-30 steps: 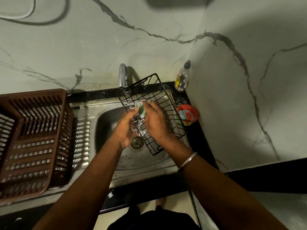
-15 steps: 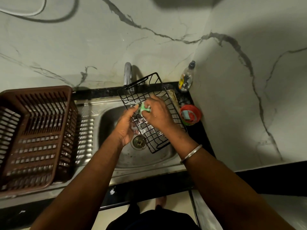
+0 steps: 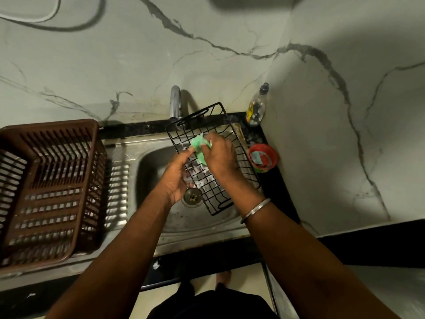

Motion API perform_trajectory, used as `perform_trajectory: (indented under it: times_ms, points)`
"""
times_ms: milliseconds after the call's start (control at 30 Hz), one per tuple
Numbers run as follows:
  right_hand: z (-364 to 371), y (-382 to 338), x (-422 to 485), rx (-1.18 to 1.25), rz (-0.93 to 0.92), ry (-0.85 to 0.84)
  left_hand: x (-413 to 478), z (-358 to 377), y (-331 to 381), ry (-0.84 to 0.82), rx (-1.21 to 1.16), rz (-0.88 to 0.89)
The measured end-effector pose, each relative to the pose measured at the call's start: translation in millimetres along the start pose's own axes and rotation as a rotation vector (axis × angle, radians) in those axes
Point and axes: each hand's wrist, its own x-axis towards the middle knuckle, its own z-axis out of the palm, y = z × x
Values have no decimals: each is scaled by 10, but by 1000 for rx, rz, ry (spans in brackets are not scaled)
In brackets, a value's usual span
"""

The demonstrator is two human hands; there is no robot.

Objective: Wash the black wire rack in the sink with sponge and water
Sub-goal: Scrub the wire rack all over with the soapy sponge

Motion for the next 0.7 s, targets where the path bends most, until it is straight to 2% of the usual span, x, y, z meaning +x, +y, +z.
perform_trajectory:
  times_ms: [100,233,367,500,600,633,700]
  points:
    - [62,45,-44,-196,-199,101,-13,12,3,-3,3,9]
    - [162,148,-94,-245,-397,19,-41,26,53,-11,-15,18]
    - [135,187,-45,-119,-279,118,-11,-13,52,-51,-43,1]
    - [230,91,-81,-186,-396,38,-18,23,22,-42,-53,12]
    - [156,137,11,-117,-176,174,-26,54,38,-66,-28,0]
    - [174,100,-6,-116,-179,167,-34,64,51,-63,-8,1]
    - [265,35,-90,-168,-339,82,-47,91,72,-33,6,14]
